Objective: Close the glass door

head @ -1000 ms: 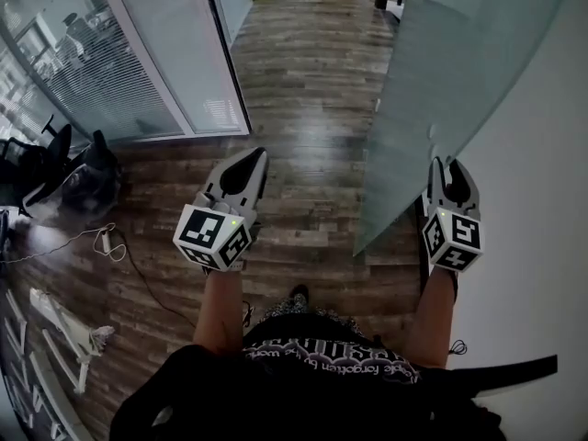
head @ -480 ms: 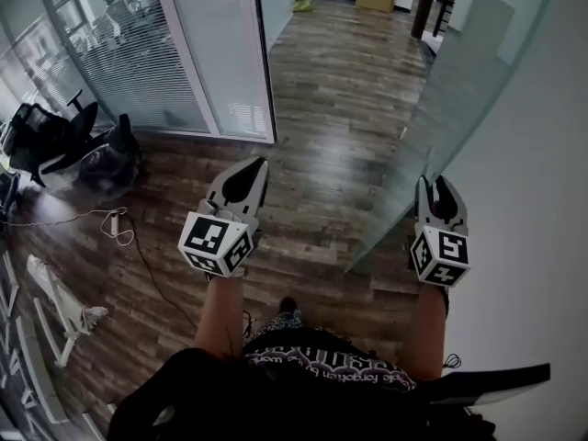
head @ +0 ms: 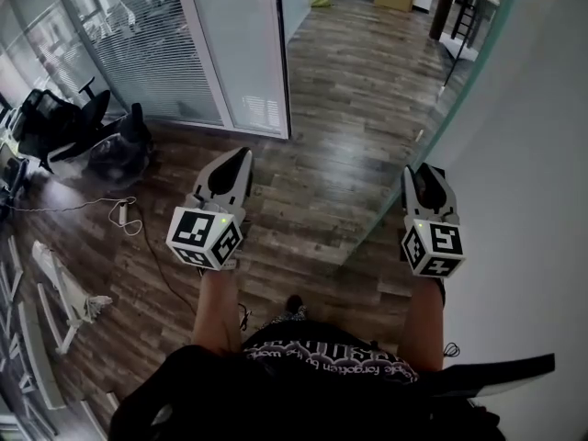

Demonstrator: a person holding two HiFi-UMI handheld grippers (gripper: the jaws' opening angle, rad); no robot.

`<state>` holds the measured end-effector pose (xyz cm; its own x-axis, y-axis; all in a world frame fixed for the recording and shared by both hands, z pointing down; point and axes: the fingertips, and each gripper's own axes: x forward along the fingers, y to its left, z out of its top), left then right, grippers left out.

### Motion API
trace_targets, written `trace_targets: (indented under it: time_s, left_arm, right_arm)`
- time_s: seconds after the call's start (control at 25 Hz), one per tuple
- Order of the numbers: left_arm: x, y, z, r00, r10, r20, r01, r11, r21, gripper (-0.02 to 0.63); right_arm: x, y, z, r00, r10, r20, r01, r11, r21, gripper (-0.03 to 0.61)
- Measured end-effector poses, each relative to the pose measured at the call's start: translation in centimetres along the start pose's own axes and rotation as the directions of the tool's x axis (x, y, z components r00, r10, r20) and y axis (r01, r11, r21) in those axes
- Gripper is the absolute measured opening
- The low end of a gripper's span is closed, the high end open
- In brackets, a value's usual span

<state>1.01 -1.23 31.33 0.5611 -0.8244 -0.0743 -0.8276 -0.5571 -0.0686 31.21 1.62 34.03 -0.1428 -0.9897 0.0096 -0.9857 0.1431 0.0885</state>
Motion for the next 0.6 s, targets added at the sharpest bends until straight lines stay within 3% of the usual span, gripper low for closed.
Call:
trace_targets:
  time_s: [0.6]
  left_arm:
    - [1.9, 6.2, -0.6, 0.999, 0.038, -0.004, -0.038, 0.999, -0.010, 0.002]
  right_arm:
    - [8.7, 6.9, 1.0, 0.991, 0.134, 0.013, -0.133, 0.990, -0.038, 0.120]
